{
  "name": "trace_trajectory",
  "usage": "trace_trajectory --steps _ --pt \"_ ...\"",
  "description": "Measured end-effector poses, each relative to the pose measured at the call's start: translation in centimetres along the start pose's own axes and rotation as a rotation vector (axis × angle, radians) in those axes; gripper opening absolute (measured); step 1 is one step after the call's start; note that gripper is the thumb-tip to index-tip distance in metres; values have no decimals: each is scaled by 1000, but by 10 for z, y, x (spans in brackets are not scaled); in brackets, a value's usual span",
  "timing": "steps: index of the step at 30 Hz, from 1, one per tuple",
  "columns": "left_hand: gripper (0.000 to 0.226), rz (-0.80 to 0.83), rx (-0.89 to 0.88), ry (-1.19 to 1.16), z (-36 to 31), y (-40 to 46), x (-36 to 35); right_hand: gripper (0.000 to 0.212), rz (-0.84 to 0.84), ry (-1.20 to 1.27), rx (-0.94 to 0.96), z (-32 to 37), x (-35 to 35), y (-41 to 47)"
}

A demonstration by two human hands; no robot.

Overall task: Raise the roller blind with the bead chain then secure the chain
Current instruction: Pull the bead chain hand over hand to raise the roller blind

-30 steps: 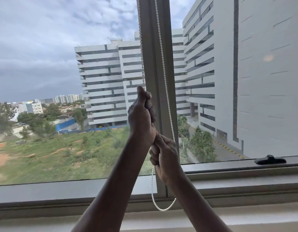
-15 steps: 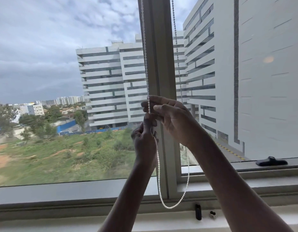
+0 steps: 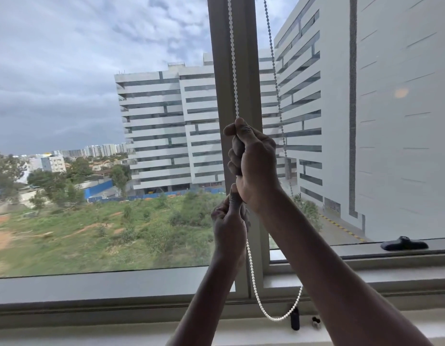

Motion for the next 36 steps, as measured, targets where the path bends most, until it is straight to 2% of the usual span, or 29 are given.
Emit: trace_trajectory --steps 6,10,15,18,22,28,32,36 --pt "66 190 191 45 4 11 -10 36 49 -8 32 0 6 -5" --pt "78 368 295 -169 -20 28 -33 37 -3 -96 53 -23 26 -22" --pt "76 404 261 -131 -62 58 -50 41 -3 -75 -70 -74 48 -53" --pt "65 349 279 -132 -67 61 -55 44 2 -69 -97 -86 50 -61" --pt "57 169 247 -174 -66 60 -43 45 23 -36 -103 -87 48 -60" --pt "58 135 55 -54 -69 53 -33 39 123 -58 -184 -98 52 -62" --pt "58 53 -136 89 -69 44 -15 21 173 -137 -267 -102 55 -60" --pt "56 -33 -237 223 -69 34 -11 32 143 -137 -221 -71 48 -40"
Point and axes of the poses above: each hand's wrist, its own y-axis towards the middle knuckle, its own x-axis out of the back of the hand, z = x × y, the point moved 9 cm from there along y, towards the middle knuckle, and after that the axes turned 5 degrees about -x, right-handed, at the moved point
